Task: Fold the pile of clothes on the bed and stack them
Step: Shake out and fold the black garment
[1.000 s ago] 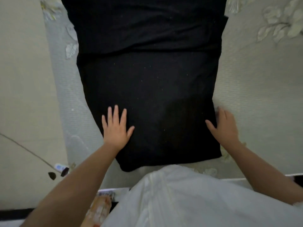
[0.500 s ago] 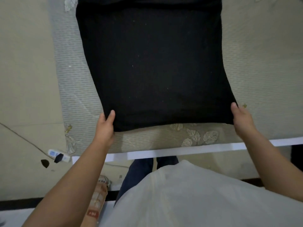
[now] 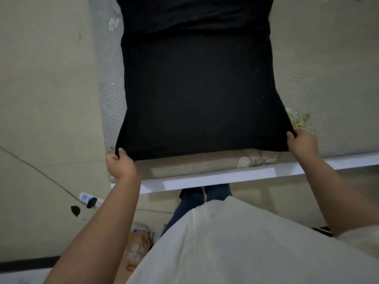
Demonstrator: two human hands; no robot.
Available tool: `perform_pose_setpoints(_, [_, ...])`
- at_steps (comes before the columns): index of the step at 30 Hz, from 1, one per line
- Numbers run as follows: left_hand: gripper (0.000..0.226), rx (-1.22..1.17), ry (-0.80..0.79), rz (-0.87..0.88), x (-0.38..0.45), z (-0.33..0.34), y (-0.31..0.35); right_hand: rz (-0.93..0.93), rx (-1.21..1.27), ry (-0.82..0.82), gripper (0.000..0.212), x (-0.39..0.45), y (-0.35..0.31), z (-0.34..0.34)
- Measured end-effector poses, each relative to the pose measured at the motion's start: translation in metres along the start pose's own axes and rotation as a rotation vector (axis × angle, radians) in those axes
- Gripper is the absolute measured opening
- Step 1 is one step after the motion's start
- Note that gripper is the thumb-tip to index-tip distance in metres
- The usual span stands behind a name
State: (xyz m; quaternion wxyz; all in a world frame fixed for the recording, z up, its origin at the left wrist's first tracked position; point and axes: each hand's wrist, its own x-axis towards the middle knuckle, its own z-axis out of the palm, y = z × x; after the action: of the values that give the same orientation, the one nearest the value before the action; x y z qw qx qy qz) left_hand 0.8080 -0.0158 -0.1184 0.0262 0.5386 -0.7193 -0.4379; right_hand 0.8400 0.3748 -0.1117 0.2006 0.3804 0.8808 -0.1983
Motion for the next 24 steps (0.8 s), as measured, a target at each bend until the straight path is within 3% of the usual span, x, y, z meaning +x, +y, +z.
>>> perform_pose_setpoints(2, [0.009,-0.046,0.047,-0.101,-0.009,-0.003,-0.012,0.079,-0.024,0.024,0.029,-0.01,0.001,0.01])
perform_pose_setpoints(4, [0.036,-0.137,0.056,-0.134,-0.016,0.0,-0.018,0.137,-0.029,0.06,0.025,-0.013,0.003,0.019])
perform_pose_setpoints(6, [0.048,-0.164,0.031,0.001,-0.017,0.003,-0.011,0.152,-0.015,0.093,0.023,-0.012,0.002,0.022])
perform_pose_setpoints(12, [0.047,0.042,-0.052,0.433,-0.004,-0.015,0.023,0.069,0.169,0.245,0.029,-0.007,-0.002,-0.007])
perform_pose_setpoints(18, [0.054,0.541,-0.13,0.225,-0.022,-0.041,0.01,-0.004,-0.021,0.24,0.029,-0.029,0.004,-0.032])
perform_pose_setpoints(20, [0.049,0.606,-0.204,0.193,-0.024,-0.05,-0.006,0.024,-0.075,0.192,0.027,-0.034,0.006,-0.028])
perform_pose_setpoints(24, [0.051,0.576,-0.395,0.289,-0.014,-0.052,-0.029,0.052,-0.174,0.096,0.028,-0.032,0.016,-0.003])
